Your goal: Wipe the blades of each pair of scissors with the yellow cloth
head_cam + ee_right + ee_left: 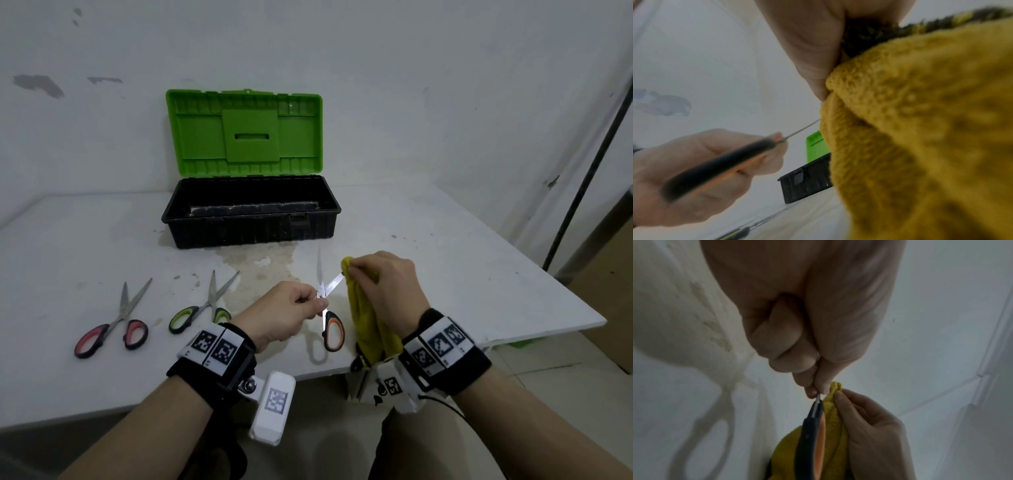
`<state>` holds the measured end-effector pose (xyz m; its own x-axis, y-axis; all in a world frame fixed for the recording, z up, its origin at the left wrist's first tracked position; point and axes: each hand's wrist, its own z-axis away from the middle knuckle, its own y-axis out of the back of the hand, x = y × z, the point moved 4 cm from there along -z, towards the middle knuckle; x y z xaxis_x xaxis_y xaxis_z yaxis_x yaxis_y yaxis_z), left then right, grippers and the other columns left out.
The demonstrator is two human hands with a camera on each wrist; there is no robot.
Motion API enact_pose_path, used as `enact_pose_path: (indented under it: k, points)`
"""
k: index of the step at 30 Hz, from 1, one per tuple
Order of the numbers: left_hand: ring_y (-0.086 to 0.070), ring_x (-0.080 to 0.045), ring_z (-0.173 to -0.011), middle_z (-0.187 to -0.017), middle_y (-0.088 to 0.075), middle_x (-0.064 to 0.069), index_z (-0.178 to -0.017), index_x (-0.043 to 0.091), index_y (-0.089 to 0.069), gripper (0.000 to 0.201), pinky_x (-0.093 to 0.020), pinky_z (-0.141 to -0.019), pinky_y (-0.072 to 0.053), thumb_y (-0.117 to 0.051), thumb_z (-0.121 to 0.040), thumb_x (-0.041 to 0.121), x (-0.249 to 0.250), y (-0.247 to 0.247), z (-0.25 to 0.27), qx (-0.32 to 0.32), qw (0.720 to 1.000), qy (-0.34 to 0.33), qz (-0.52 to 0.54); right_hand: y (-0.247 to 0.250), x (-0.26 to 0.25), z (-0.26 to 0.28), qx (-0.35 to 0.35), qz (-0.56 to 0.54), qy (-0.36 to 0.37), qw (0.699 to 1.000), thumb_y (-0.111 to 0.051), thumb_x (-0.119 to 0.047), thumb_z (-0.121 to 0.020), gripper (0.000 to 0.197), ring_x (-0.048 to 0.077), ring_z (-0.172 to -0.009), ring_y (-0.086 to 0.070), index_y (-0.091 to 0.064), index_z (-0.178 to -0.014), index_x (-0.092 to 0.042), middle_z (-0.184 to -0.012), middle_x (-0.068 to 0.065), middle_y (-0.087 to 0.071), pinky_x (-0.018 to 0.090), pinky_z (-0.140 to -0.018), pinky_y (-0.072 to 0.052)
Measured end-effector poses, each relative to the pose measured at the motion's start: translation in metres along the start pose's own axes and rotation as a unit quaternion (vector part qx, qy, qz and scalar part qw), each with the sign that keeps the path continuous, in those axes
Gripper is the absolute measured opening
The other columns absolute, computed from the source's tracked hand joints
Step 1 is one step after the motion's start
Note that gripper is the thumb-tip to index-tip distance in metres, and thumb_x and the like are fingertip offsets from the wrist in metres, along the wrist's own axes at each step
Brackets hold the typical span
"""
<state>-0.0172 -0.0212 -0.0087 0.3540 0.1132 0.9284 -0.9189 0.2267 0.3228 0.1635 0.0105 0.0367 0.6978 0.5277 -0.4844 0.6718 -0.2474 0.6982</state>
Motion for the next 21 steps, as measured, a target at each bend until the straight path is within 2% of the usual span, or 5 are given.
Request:
enact_pose_path:
  k: [3,6,12,15,21]
  points:
    - [-0.031,-0.007,-0.04,-0.061,-0.053,0.006,-0.085,0.011,-0.06,0.022,-0.021,-0.038,-0.023,-0.056,-0.101,0.026,-0.004,0.001,0.001,-0.024,0.999,0.03,0.003,0.009,0.0,-0.004,0.02,0.004,0.008,1.0,-0.068,-0.026,-0.088,0.011,0.009,-0.077,-0.06,-0.075,-0.094,-0.02,-0.084,-0.005,-0.068,0.016,-0.074,-0.047]
    - [-0.035,-0.008,-0.042,-0.076,-0.056,-0.002,-0.091,0.014,-0.059,0.016,-0.021,-0.039,-0.025,-0.055,-0.101,0.026,-0.01,0.01,-0.001,-0.032,0.997,0.054,-0.037,0.011,-0.008,0.001,-0.023,0.004,0.04,0.999,-0.067,-0.029,-0.088,0.012,0.004,-0.076,-0.057,-0.074,-0.096,-0.023,-0.084,-0.011,-0.065,0.008,-0.071,-0.041]
    - [-0.041,-0.01,-0.051,-0.067,-0.054,0.002,-0.085,0.01,-0.069,0.021,-0.021,-0.045,-0.032,-0.07,-0.092,0.029,-0.005,0.03,-0.003,-0.022,0.996,0.003,-0.086,-0.003,-0.024,0.01,-0.108,0.008,0.111,0.988,-0.066,-0.029,-0.089,0.015,0.006,-0.079,-0.059,-0.074,-0.1,-0.023,-0.091,-0.008,-0.068,0.018,-0.075,-0.048]
    - [-0.046,-0.009,-0.055,-0.062,-0.055,0.008,-0.082,0.015,-0.076,0.018,-0.018,-0.047,-0.035,-0.075,-0.087,0.033,0.0,0.034,-0.003,-0.012,0.995,-0.006,-0.095,-0.009,-0.028,0.01,-0.128,0.025,0.124,0.984,-0.063,-0.029,-0.091,0.016,0.006,-0.08,-0.058,-0.073,-0.103,-0.024,-0.093,-0.007,-0.067,0.02,-0.075,-0.05]
    - [-0.036,-0.009,-0.046,-0.055,-0.047,0.005,-0.084,0.009,-0.077,0.015,-0.022,-0.044,-0.027,-0.073,-0.089,0.022,0.004,0.035,-0.004,-0.023,0.999,0.003,-0.047,-0.012,-0.04,0.012,-0.136,0.015,0.155,0.978,-0.063,-0.029,-0.091,0.016,0.007,-0.078,-0.059,-0.072,-0.104,-0.027,-0.092,-0.007,-0.065,0.022,-0.072,-0.052]
